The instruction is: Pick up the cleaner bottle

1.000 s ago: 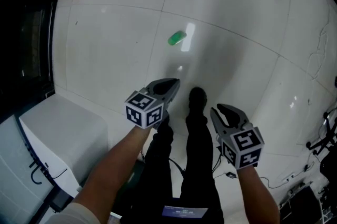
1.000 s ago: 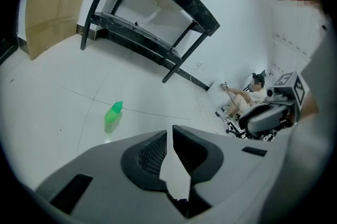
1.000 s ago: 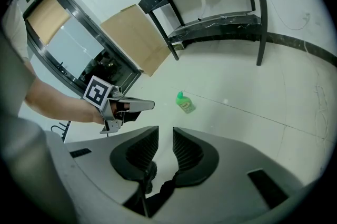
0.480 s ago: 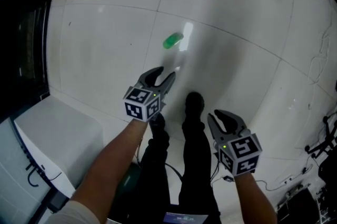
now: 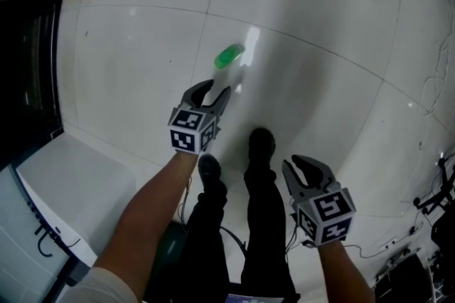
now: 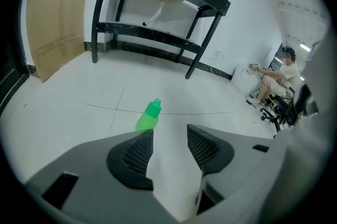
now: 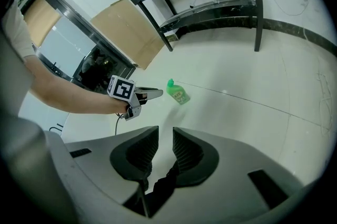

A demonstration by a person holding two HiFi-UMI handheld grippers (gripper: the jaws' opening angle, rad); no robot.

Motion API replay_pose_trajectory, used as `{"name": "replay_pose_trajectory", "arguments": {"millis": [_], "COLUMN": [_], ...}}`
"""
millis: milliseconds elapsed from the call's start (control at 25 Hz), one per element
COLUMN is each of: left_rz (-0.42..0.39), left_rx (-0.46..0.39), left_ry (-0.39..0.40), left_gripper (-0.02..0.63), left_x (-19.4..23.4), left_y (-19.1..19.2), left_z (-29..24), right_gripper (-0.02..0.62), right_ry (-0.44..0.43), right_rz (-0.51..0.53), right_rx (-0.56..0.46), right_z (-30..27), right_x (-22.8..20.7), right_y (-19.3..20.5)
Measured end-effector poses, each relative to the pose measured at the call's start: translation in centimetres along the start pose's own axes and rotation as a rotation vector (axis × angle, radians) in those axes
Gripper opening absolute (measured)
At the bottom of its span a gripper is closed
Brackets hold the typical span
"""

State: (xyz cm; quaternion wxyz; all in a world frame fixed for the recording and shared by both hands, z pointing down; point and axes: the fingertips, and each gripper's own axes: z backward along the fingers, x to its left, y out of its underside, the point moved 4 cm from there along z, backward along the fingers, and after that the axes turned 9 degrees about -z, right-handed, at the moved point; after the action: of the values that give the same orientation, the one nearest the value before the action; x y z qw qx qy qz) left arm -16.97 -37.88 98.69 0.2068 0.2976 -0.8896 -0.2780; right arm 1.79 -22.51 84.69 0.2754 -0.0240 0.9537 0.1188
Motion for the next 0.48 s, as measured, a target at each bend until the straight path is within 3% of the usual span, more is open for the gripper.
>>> {"name": "replay_pose_trajectory", "arguments": {"millis": [280,480], "left_rz": [-0.056,-0.074], "left_rx": [0.010,0.016], "left_ry": [-0.073,-0.071], "left_gripper": [0.286,0.290], "left_x": [2.8,3.3], "left_y": [1.0,1.6], "left_z": [-3.6,-5.2], "right_gripper": [0.091,0.091], "right_ry": [0.018,0.015], "right_rz": [-0.032,-0.049], "right_rx": [0.013,0.020], "right_z": [-1.2,-1.9], "right_x": [-1.5,-1.9], "right_y": [0.3,0.4]}}
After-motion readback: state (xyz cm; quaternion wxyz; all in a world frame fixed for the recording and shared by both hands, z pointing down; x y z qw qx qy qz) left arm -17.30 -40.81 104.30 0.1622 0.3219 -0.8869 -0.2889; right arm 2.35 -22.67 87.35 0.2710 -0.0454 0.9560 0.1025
